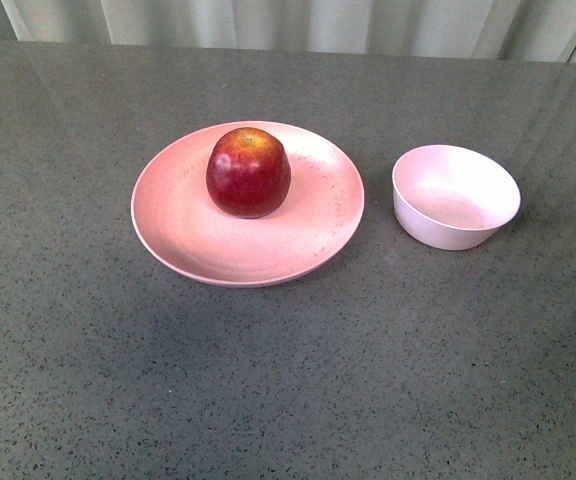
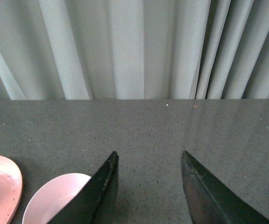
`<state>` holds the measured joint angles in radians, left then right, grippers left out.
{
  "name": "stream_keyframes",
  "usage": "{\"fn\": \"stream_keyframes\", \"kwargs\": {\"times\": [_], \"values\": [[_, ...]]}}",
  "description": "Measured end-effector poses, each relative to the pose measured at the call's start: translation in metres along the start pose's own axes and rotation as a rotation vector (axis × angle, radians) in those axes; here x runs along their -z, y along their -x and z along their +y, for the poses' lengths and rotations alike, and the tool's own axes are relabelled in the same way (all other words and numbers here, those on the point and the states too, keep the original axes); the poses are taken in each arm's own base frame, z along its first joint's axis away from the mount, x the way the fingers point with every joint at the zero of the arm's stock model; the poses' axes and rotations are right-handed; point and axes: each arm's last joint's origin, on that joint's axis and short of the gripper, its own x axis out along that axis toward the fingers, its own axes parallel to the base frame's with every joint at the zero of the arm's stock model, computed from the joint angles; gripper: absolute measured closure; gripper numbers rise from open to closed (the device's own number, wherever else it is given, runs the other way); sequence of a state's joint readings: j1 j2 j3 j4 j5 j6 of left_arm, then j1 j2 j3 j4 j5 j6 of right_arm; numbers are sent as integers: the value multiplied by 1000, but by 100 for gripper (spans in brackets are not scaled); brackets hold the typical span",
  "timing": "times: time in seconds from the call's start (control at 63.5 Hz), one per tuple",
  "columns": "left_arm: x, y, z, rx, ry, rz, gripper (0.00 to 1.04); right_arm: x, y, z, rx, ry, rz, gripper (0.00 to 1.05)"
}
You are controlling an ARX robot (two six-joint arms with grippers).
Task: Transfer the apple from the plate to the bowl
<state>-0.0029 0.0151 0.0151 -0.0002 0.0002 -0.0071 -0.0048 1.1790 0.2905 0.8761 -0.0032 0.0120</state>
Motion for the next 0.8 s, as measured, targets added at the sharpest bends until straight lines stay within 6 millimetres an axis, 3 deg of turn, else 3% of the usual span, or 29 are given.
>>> {"fn": "stream_keyframes", "kwargs": {"times": [0.142,0.803], "values": [[0,0,0,0,0,0,9,7,19,0,0,6,-5,103],[0,0,0,0,0,0,9,30,71,0,1,9,-3,103]]}}
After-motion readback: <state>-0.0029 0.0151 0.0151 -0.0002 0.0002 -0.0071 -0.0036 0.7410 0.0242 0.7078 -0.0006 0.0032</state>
